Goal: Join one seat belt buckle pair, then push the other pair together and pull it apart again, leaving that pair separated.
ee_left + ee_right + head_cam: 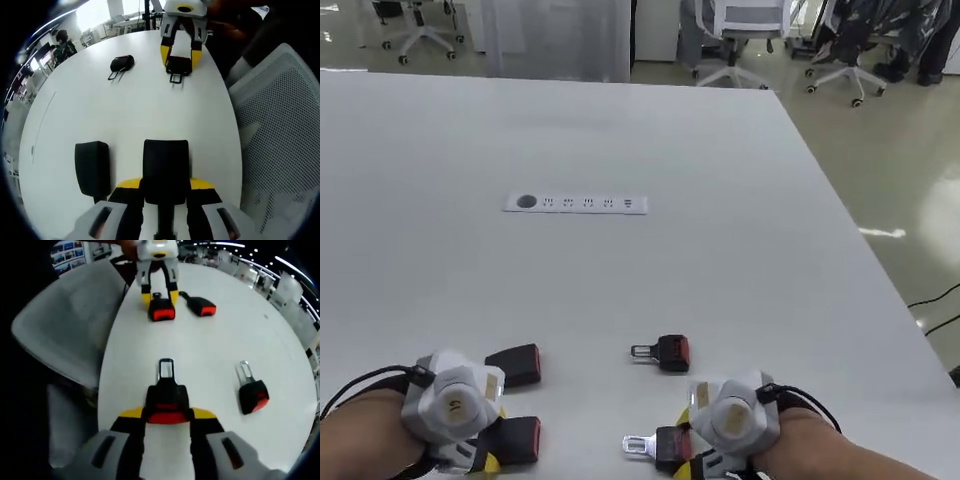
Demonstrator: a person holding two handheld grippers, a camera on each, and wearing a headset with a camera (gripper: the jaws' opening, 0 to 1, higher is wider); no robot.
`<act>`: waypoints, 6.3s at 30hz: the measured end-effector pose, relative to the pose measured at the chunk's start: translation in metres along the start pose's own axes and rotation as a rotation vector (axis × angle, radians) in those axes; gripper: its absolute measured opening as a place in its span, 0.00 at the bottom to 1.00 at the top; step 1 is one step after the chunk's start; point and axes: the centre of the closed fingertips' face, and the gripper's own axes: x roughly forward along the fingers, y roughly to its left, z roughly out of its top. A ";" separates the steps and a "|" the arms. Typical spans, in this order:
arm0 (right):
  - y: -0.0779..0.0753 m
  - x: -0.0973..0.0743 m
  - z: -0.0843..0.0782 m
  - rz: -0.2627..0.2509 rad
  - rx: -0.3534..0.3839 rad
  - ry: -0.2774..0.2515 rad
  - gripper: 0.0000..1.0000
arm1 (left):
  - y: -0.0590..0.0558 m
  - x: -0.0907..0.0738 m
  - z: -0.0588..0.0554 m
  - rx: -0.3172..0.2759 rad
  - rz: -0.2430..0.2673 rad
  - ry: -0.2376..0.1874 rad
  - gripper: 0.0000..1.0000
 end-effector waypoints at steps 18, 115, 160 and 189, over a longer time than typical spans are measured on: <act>0.007 0.039 0.068 -0.024 -0.013 -0.077 0.34 | 0.000 0.001 0.001 0.009 -0.001 0.034 0.33; 0.004 0.061 0.113 0.009 -0.039 -0.212 0.34 | 0.001 0.001 0.001 0.006 -0.011 -0.013 0.34; -0.107 -0.014 0.050 -0.131 0.007 -0.181 0.38 | 0.097 -0.019 0.015 -0.112 0.148 -0.009 0.46; -0.137 -0.003 0.008 -0.095 -0.159 -0.035 0.33 | 0.096 -0.004 0.012 0.033 0.077 0.070 0.33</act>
